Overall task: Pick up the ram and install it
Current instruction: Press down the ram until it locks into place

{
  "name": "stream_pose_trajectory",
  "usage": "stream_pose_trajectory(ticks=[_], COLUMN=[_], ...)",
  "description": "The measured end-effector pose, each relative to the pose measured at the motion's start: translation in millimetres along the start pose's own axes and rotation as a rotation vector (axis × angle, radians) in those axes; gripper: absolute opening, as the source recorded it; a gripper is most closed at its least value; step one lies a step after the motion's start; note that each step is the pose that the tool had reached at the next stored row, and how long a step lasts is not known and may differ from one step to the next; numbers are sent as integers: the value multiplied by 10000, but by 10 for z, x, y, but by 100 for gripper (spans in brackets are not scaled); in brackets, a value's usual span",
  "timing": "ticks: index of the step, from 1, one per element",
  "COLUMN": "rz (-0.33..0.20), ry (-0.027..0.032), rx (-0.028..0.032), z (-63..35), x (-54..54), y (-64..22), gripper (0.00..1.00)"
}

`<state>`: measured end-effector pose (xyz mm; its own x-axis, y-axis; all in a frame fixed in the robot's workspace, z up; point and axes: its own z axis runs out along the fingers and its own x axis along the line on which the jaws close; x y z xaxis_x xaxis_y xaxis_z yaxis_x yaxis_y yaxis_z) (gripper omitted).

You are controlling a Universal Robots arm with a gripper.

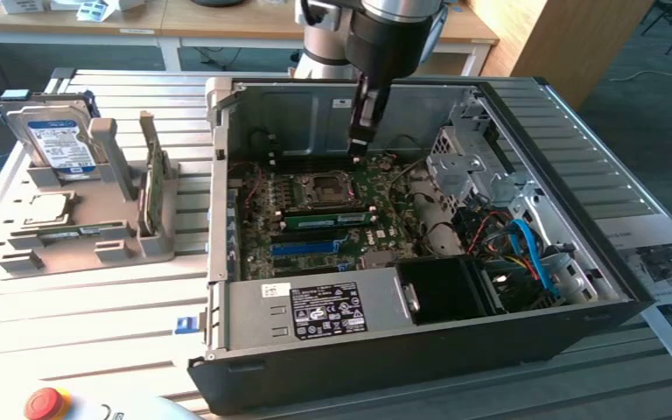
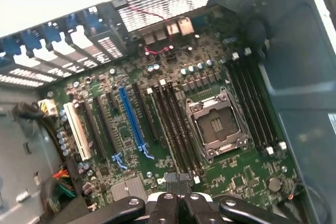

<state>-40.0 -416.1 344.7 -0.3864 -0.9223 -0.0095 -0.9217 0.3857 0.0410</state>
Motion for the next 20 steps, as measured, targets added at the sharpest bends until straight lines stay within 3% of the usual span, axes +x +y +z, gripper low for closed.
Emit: stream_pose_trajectory(ticks=[20], rz=[3448], ry=[-141], rx=[33], z=[44], x=[0], y=[-2], gripper=[11])
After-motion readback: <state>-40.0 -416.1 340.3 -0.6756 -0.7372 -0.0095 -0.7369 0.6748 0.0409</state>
